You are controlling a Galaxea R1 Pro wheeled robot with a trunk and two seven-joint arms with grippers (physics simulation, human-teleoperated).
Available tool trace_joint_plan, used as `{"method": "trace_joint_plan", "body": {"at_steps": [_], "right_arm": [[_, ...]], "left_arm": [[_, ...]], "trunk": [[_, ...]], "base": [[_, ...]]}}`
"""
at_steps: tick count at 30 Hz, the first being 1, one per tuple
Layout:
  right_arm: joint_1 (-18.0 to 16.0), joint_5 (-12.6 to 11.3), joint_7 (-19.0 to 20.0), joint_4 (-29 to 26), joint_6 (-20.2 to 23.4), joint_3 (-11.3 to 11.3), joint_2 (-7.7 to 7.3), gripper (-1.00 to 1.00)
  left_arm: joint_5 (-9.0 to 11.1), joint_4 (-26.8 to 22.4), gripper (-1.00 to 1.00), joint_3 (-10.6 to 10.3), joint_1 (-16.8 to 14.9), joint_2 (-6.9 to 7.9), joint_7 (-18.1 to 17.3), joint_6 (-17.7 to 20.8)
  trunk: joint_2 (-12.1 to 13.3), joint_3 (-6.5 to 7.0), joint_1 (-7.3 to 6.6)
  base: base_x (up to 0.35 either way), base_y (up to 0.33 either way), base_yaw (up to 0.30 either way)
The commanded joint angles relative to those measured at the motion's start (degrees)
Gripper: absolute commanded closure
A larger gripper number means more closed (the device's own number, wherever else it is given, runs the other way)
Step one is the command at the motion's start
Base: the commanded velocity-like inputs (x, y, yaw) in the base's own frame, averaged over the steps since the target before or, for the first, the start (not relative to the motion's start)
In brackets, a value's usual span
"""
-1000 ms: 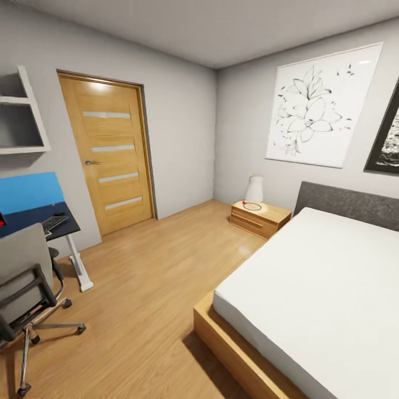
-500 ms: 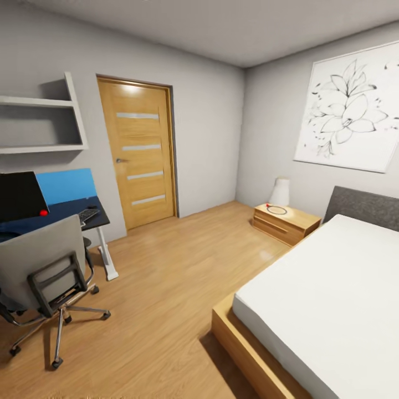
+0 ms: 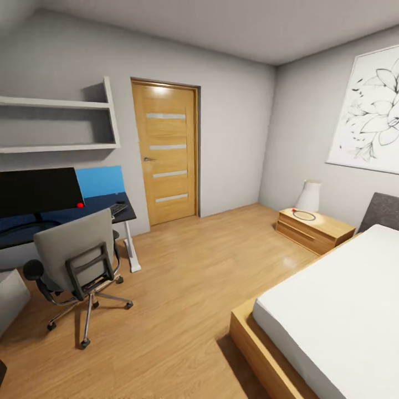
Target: In the bedroom, organize the workspace by keeping the computer under the desk, ensuring the monitor is on the desk, placing the keyboard on the desk next to the monitor, placing the mouse on the desk next to the keyboard, moving the folder from the swivel chair onto the desk next to the mouse, stacking the notebook on top of the folder with the pen on top of the notebook, and positioning the swivel chair next to the desk.
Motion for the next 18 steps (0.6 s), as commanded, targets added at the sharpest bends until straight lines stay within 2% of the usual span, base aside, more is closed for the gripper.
{"method": "trace_joint_plan", "body": {"at_steps": [1, 6, 13, 18], "right_arm": [[0.0, -0.1, -0.3, 0.0, -0.2, 0.2, 0.0, -1.0], [0.0, -0.1, -0.2, 0.0, -0.2, 0.2, -0.04, -1.0], [0.0, -0.1, -0.2, 0.0, -0.3, 0.2, -0.17, -1.0], [0.0, 0.0, 0.0, 0.0, -0.4, 0.3, -0.31, -1.0]], "left_arm": [[-0.1, 0.0, -1.0, 0.2, 0.0, -0.04, 0.0, -0.1], [-0.1, 0.0, -1.0, 0.2, 0.0, -0.04, 0.0, -0.2], [-0.1, 0.0, -1.0, 0.2, 0.0, -0.04, 0.0, -0.2], [-0.1, 0.0, -1.0, 0.2, 0.0, -0.04, 0.0, -0.1]], "trunk": [[-0.1, -0.07, 0.01], [-0.1, -0.07, 0.01], [-0.1, -0.07, 0.01], [-0.1, -0.07, 0.01]], "base": [[0.0, 0.0, 0.286], [0.159, 0.0, 0.193], [0.289, 0.0, 0.022], [0.098, 0.0, 0.002]]}}
